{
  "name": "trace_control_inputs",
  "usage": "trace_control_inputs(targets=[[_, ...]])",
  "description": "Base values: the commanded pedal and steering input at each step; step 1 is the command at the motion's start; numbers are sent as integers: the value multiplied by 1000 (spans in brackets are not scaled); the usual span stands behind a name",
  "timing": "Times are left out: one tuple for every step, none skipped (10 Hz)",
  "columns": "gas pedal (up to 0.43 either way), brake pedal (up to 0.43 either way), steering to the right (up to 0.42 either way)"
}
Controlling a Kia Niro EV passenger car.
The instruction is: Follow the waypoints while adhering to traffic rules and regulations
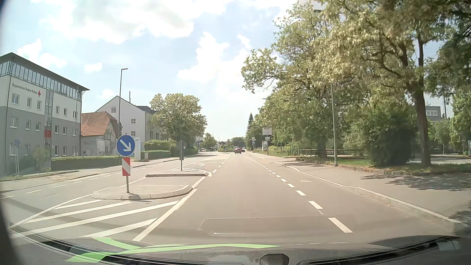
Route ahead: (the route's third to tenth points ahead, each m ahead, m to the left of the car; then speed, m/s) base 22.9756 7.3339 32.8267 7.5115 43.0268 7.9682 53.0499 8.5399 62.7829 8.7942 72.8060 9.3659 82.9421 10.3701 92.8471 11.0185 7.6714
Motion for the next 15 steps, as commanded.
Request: trace_control_inputs(targets=[[138, 0, -14], [138, 0, -14], [138, 0, -15], [138, 0, -17], [138, 0, -18], [138, 0, -18], [138, 0, -18], [138, 0, -18], [138, 0, -18], [138, 0, -18], [138, 0, -18], [138, 0, -18], [138, 0, -18], [138, 0, -18], [138, 0, -18]])
